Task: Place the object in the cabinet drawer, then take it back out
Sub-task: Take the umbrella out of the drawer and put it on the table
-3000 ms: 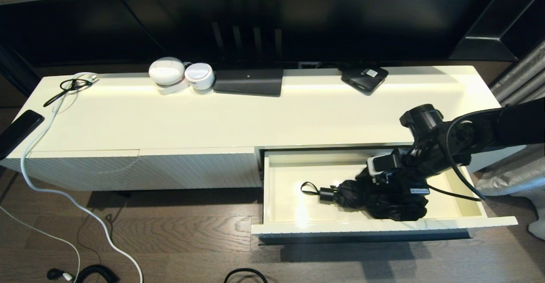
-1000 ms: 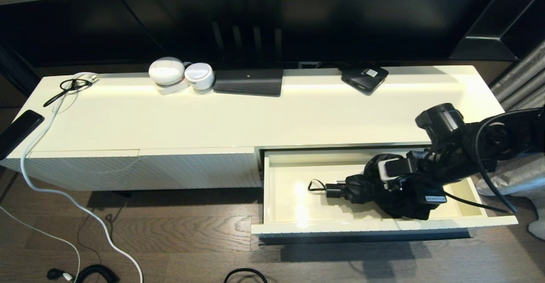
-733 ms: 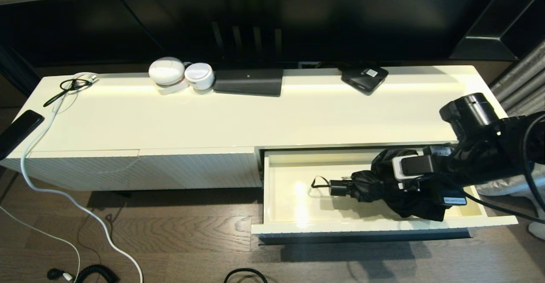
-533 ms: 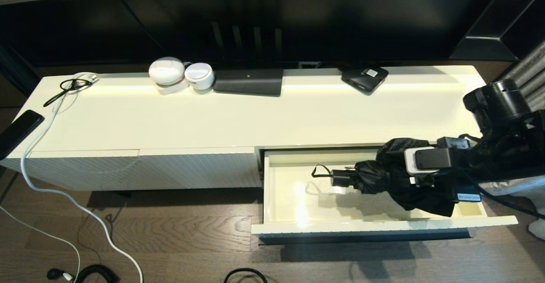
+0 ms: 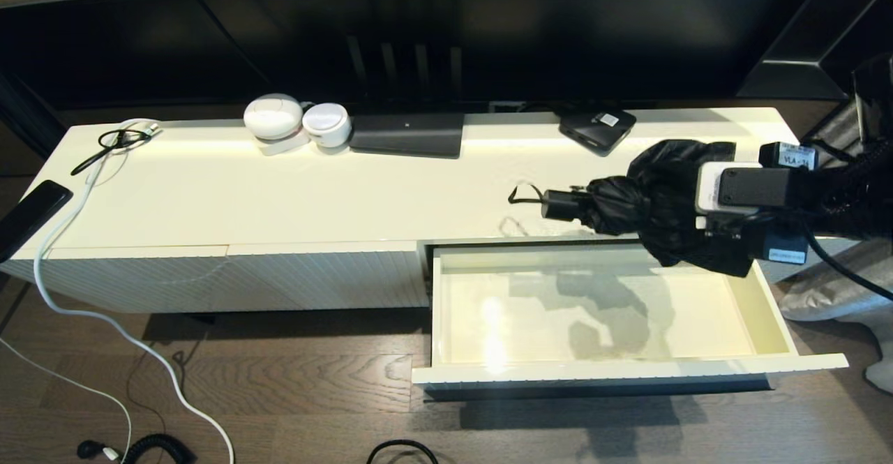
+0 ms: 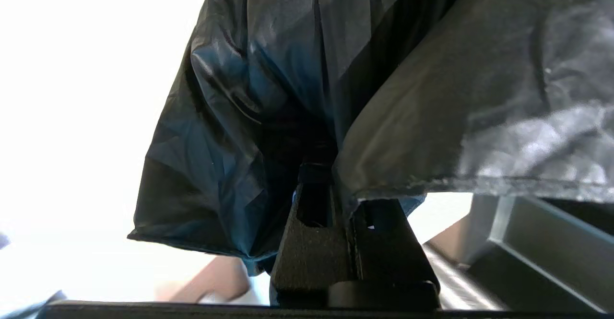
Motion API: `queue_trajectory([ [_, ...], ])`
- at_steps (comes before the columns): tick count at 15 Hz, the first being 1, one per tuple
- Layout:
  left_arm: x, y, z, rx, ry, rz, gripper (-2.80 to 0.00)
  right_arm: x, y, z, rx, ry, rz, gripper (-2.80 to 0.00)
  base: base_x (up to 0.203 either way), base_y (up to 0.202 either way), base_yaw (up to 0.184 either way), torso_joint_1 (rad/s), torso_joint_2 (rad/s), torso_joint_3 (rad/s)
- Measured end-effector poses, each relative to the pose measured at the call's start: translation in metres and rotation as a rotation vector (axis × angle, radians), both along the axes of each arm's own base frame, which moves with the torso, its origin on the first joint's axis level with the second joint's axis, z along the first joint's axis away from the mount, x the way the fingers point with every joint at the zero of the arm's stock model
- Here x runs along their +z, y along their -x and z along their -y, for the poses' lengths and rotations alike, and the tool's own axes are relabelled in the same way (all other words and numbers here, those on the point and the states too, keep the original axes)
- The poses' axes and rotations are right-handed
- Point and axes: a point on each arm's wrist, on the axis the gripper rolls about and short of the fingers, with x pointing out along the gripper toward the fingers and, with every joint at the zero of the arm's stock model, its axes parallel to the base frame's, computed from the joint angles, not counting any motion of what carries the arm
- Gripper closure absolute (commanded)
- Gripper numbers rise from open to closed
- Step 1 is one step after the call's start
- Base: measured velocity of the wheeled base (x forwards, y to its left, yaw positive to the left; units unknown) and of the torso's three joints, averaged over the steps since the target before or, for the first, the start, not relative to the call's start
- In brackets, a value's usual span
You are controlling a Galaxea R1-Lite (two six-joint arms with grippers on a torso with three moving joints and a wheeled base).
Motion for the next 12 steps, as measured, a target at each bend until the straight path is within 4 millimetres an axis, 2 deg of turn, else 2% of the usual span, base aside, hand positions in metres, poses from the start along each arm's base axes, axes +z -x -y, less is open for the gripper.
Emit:
queue_trajectory([
  [7,0.0,0.0,0.0,0.0,0.0,0.0,0.0,-0.009,-0.081,-0.006,-0.07,-0.023,0.229,0.0,0.0,0.0,0.0,0.0,0.0,0.0],
  [10,0.0,0.0,0.0,0.0,0.0,0.0,0.0,-0.022,-0.104,-0.011,-0.095,-0.013,0.245,0.0,0.0,0.0,0.0,0.0,0.0,0.0],
  [12,0.0,0.0,0.0,0.0,0.0,0.0,0.0,-0.031,-0.11,-0.014,-0.092,-0.001,0.216,0.0,0.0,0.0,0.0,0.0,0.0,0.0],
])
